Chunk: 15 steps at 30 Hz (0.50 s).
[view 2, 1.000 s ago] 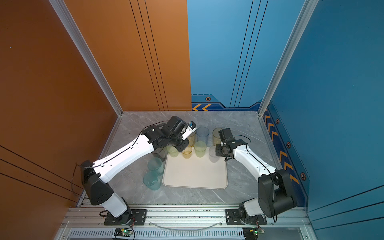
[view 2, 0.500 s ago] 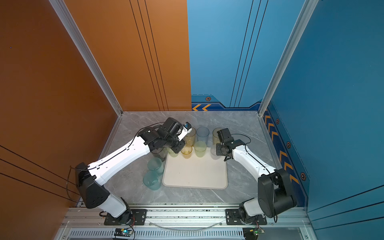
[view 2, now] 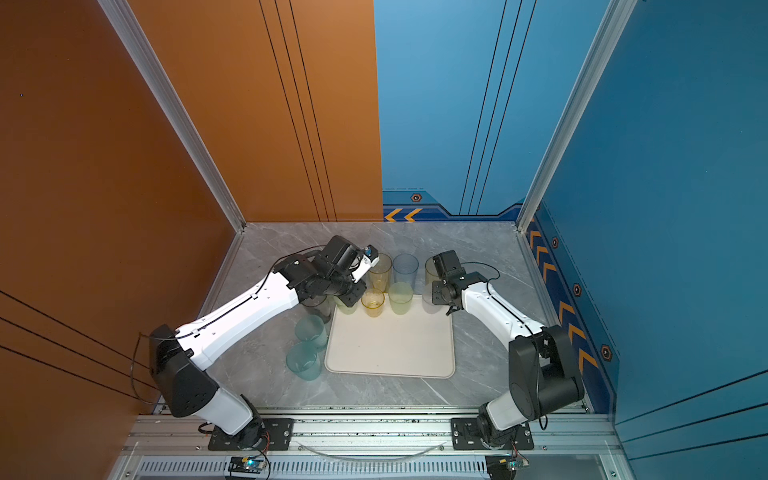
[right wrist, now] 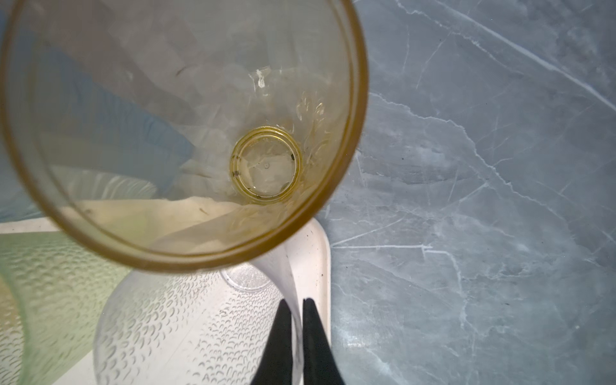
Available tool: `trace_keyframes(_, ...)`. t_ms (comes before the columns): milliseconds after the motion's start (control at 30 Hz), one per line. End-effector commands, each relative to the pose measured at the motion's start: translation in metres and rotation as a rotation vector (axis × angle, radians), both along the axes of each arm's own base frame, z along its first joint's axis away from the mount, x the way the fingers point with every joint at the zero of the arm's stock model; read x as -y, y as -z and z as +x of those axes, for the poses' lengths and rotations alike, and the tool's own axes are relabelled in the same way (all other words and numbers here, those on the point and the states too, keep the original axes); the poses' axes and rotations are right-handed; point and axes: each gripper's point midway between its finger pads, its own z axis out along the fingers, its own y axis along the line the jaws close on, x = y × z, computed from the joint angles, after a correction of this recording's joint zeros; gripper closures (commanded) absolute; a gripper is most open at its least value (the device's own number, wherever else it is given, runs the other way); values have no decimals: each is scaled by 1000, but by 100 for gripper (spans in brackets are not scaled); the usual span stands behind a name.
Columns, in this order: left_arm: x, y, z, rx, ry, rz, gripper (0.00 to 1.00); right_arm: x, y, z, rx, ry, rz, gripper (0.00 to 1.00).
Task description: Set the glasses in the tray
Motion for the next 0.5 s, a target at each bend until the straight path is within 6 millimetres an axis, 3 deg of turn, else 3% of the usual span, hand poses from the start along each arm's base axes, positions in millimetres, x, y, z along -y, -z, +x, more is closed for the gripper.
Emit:
trace_keyframes(0, -8, -7, -1, 9, -16, -16, 72, 2, -5, 5, 0, -2, -5, 89)
trace_keyframes(233, -14, -5, 0, 6, -28, -13, 72, 2, -7, 7, 4, -4, 0, 77)
trace_keyframes(467, -22, -2, 2, 3, -61, -9, 71, -1, -19, 7, 33, -6, 22, 76)
